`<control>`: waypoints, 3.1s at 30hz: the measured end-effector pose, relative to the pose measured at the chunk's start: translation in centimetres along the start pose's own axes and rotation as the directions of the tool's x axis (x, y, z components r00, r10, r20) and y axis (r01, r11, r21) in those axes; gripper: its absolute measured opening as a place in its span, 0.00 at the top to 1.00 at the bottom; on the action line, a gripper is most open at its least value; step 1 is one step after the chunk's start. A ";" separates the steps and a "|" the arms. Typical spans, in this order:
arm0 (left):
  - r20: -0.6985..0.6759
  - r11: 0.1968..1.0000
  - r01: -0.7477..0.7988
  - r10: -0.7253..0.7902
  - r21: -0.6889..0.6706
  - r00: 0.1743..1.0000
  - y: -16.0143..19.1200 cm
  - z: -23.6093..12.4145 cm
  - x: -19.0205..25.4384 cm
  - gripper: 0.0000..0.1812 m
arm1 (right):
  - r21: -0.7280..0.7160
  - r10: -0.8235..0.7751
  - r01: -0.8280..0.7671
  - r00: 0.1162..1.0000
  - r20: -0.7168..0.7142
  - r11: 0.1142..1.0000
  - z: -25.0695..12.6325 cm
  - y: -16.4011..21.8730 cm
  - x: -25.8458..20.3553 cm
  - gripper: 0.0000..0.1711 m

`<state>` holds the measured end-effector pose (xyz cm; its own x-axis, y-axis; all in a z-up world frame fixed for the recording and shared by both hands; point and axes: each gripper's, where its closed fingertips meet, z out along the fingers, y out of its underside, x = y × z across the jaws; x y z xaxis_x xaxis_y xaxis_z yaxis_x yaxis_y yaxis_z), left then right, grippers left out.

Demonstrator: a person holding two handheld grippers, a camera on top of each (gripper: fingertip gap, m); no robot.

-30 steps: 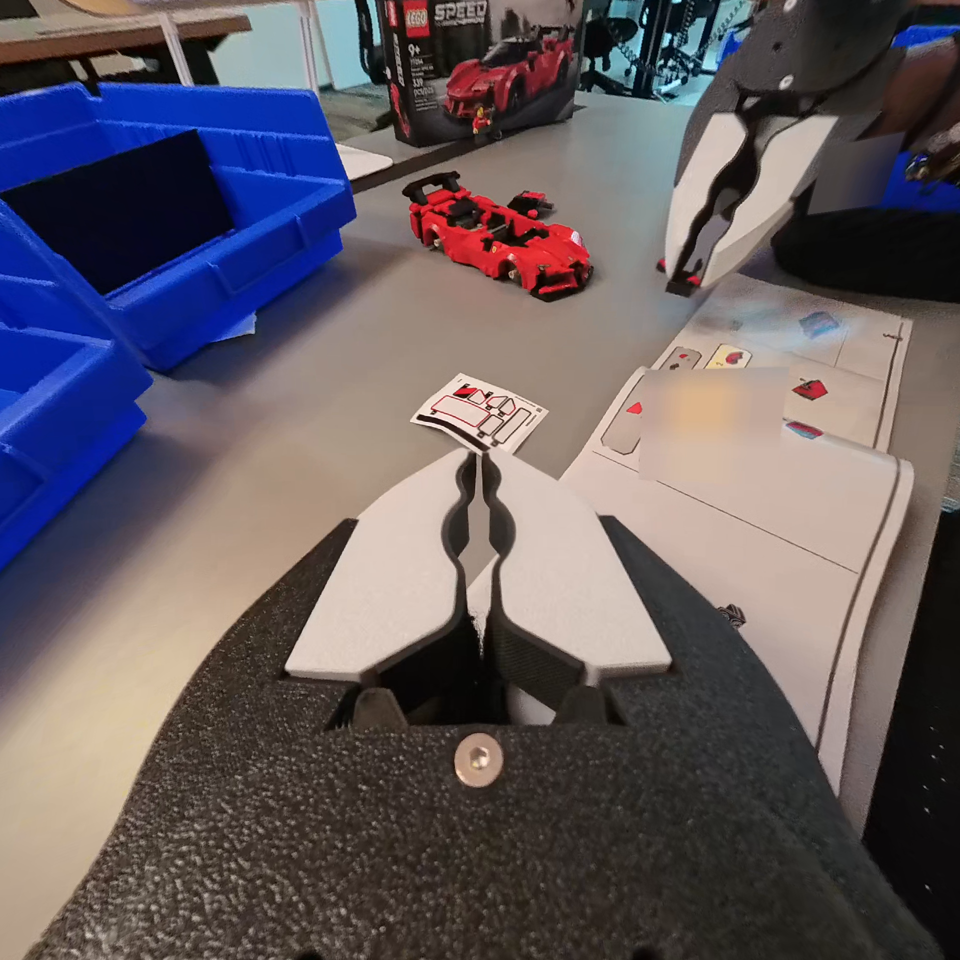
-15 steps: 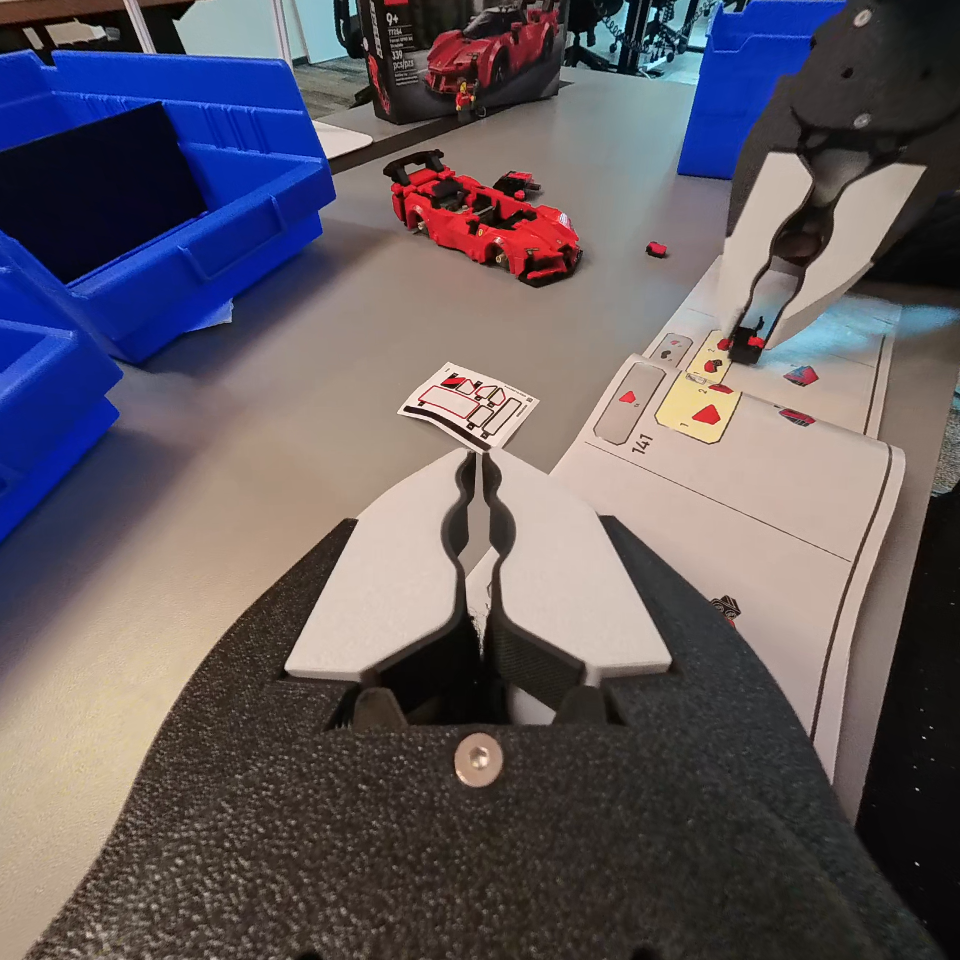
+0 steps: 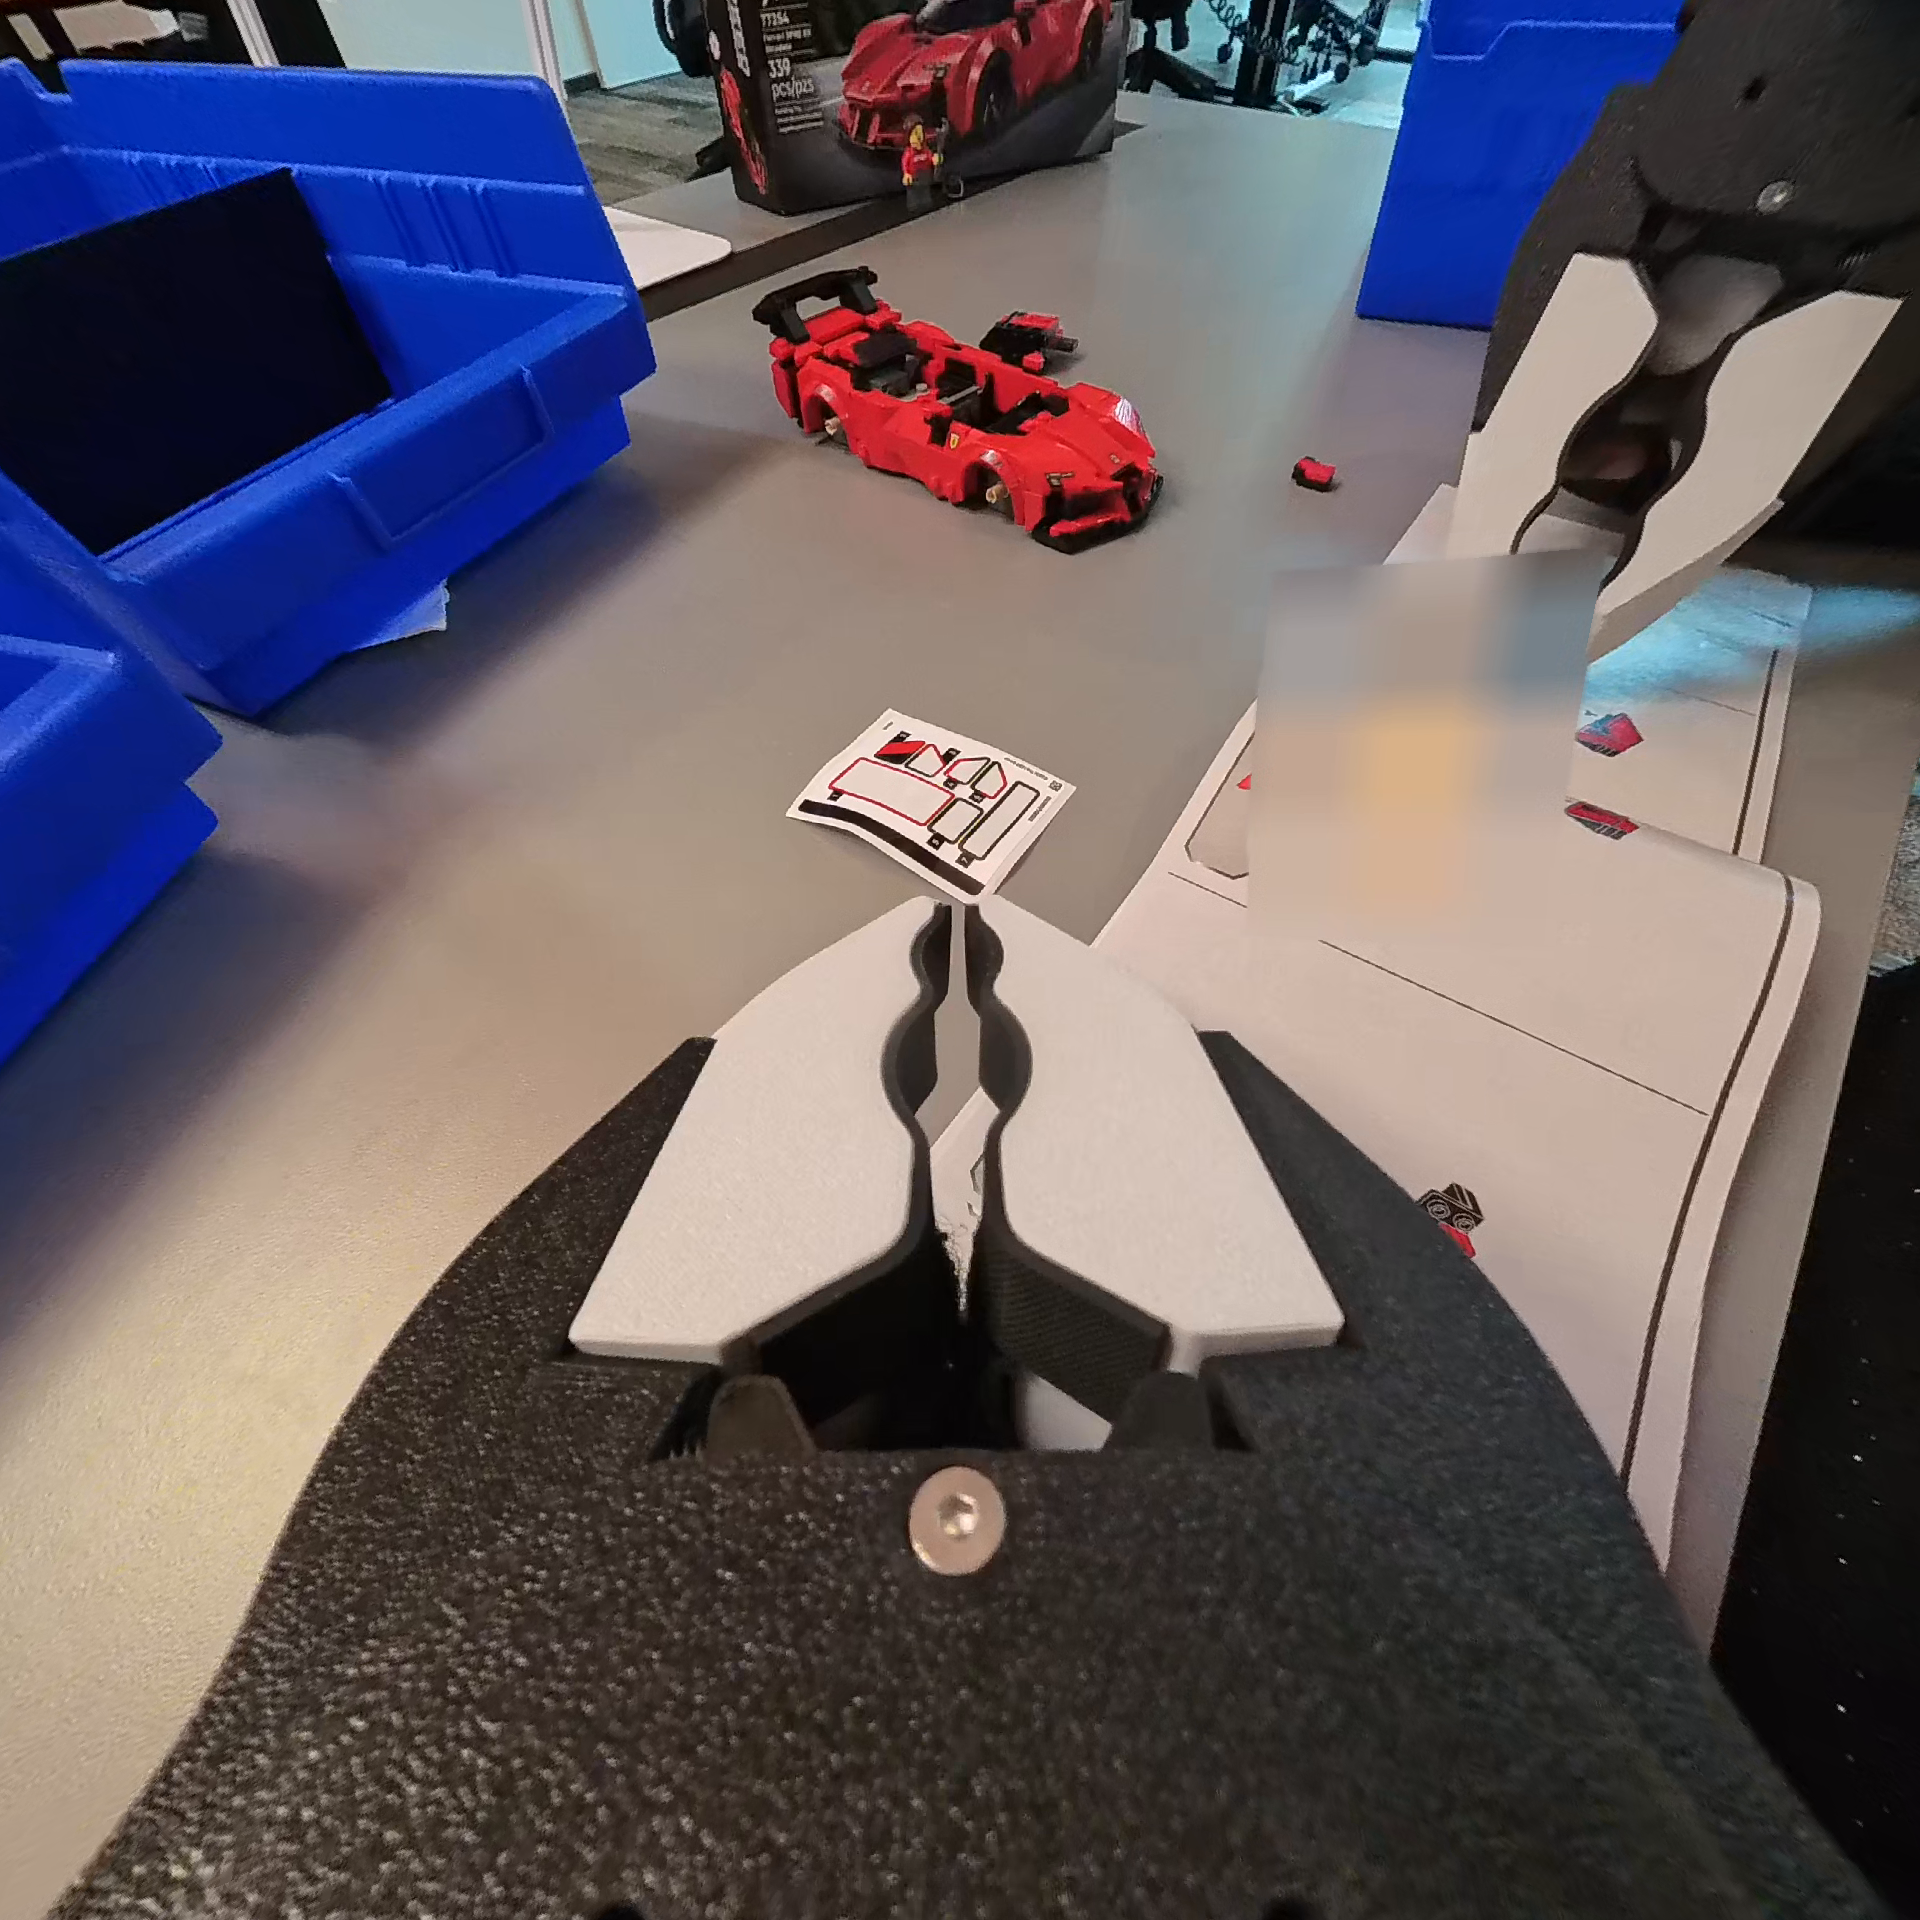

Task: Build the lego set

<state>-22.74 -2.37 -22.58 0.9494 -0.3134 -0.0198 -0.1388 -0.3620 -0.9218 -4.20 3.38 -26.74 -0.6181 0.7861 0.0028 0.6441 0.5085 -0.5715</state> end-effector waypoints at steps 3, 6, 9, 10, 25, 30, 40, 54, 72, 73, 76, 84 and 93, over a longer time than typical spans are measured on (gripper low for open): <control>-0.002 1.000 0.000 0.000 0.003 1.000 0.0 0.0 0.0 0.99 | -0.003 -0.009 0.009 1.000 0.005 1.000 0.3 -0.2 -0.1 0.86; -0.003 1.000 0.000 0.000 0.005 1.000 -0.1 0.0 0.0 0.99 | -0.012 -0.018 0.018 1.000 0.009 1.000 0.5 -0.3 -0.1 0.86; -0.004 1.000 0.000 0.000 0.005 1.000 -0.1 -0.1 0.1 0.99 | -0.014 -0.023 0.023 1.000 0.011 1.000 0.7 -0.4 -0.1 0.86; -0.005 1.000 0.000 0.000 0.005 1.000 -0.1 -0.1 0.1 0.99 | -0.016 -0.025 0.025 1.000 0.012 1.000 0.7 -0.5 -0.1 0.86; -0.009 1.000 -0.003 0.003 -0.006 1.000 0.1 0.0 0.1 0.99 | -0.012 -0.020 0.021 1.000 0.015 1.000 0.7 -0.4 0.0 0.87; -0.010 1.000 -0.003 0.003 -0.006 1.000 0.1 0.0 0.1 0.99 | -0.005 -0.017 0.017 1.000 0.012 1.000 0.4 -0.5 -0.1 0.86; -0.008 1.000 -0.007 0.007 -0.009 1.000 0.1 0.1 0.2 0.99 | 0.242 0.249 -0.212 0.959 -0.136 0.947 -13.2 0.7 -3.9 0.75; 0.195 0.995 0.055 -0.072 0.088 0.978 -6.2 0.6 -2.6 0.99 | 0.256 0.495 -0.452 0.560 -0.664 0.854 -36.0 21.9 -9.5 0.97; -0.034 0.976 -0.083 0.091 0.199 0.995 -17.2 13.6 2.8 0.99 | 0.189 0.690 -0.801 0.338 -0.640 0.568 -31.4 34.2 -7.2 0.82; -0.039 0.977 -0.076 0.086 0.199 0.996 -17.1 13.8 2.8 0.99 | 0.185 0.680 -0.837 0.266 -0.683 0.514 -31.5 35.3 -6.7 0.85; -0.056 0.980 -0.069 0.081 0.185 0.995 -16.6 14.3 2.7 0.99 | 0.106 0.721 -0.917 0.228 -0.654 0.385 -29.1 36.5 -6.6 0.76; -0.053 0.981 -0.030 0.040 0.190 0.998 -15.2 13.5 1.1 0.99 | -0.072 0.834 -0.967 0.246 -0.494 0.243 -26.4 36.9 -5.5 0.47; -0.050 0.981 -0.006 0.016 0.191 0.999 -13.5 12.4 0.0 0.99 | 0.009 0.867 -0.971 0.209 -0.452 0.239 -25.7 35.8 -5.2 0.82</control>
<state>-17.41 13.42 -14.91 0.9319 -0.3623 -0.0156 -0.0884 -0.1852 -0.9787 33.63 26.48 -26.13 0.6328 0.7644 -0.1235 0.7501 -0.6448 -0.1468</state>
